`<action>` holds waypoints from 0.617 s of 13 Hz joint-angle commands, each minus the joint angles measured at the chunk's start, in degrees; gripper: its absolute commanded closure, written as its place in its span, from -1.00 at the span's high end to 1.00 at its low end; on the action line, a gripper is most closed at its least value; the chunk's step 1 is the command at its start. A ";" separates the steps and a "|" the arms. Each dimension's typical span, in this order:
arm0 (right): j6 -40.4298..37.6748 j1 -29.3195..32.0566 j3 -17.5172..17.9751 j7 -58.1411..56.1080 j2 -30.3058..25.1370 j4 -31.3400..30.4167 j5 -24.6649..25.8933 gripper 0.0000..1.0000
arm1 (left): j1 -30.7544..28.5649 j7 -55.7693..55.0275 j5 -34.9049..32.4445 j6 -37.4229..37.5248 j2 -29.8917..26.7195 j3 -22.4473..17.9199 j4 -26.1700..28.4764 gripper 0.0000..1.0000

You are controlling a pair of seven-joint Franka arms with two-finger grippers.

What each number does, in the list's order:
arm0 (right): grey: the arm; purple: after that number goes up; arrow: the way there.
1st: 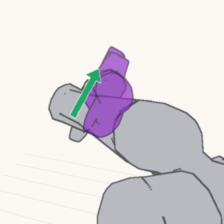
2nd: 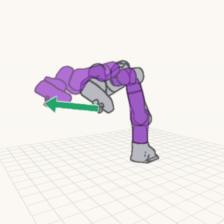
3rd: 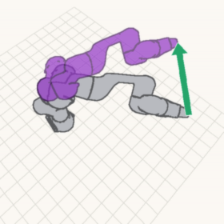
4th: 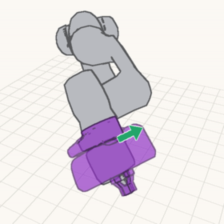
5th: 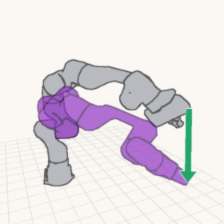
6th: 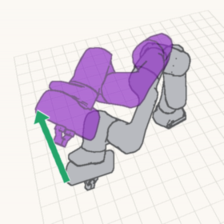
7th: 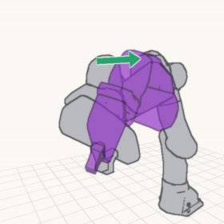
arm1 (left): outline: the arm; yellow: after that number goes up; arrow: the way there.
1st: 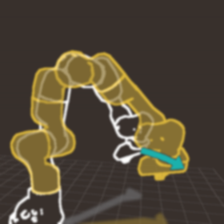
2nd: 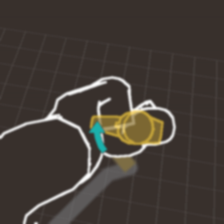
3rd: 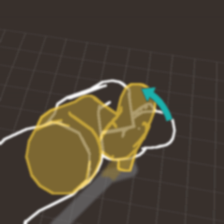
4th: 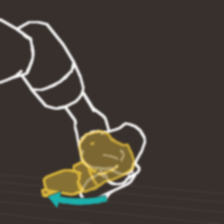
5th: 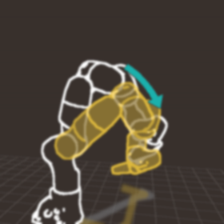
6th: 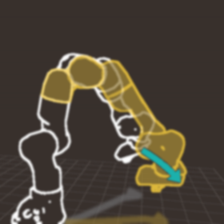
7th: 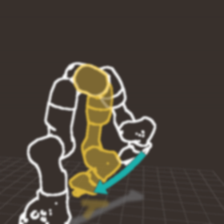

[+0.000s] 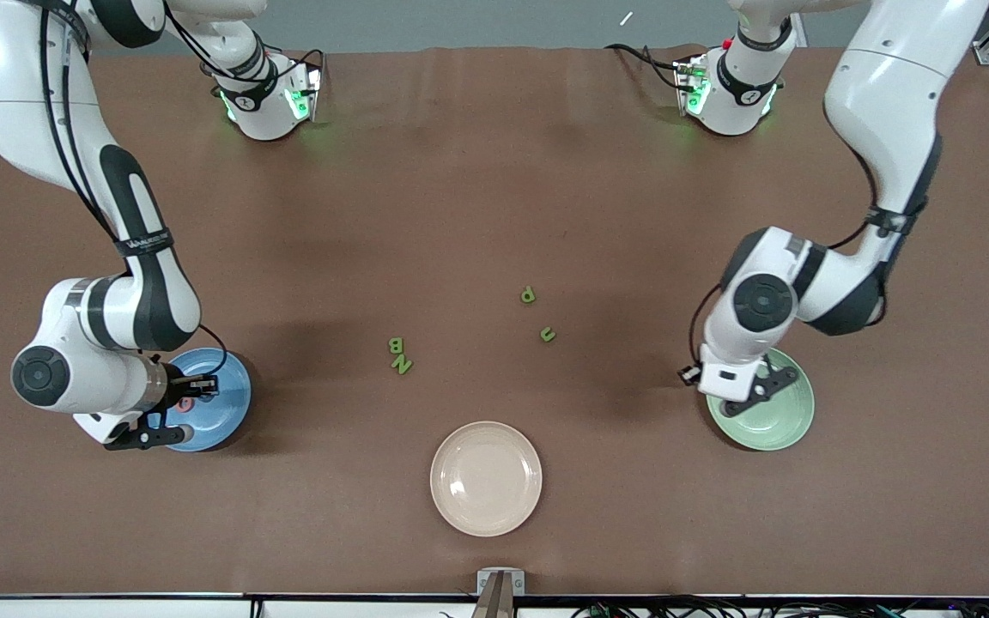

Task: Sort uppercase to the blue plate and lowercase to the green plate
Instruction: 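Release C on blue plate with the right gripper while the left gripper releases m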

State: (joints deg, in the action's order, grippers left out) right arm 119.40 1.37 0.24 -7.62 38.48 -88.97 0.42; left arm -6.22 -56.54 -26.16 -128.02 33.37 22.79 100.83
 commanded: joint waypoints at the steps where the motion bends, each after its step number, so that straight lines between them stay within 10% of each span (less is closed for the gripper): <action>1: 1.53 0.65 1.08 -0.82 0.98 1.08 1.42 0.21 | -4.32 5.73 -1.00 0.41 1.42 0.59 -2.12 -1.00; 5: 1.01 -0.14 1.26 0.40 0.54 0.91 0.29 0.39 | -4.94 5.39 -0.82 -2.05 5.29 0.50 -4.14 -0.78; 8: -0.91 -3.46 2.83 10.83 0.37 0.38 0.10 0.40 | -4.76 5.20 -0.91 -1.97 5.39 0.50 -4.85 0.99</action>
State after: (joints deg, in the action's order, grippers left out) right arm 119.93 0.49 2.03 -3.19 39.21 -88.31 0.37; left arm -11.16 -50.98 -26.16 -130.40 38.58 23.08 97.49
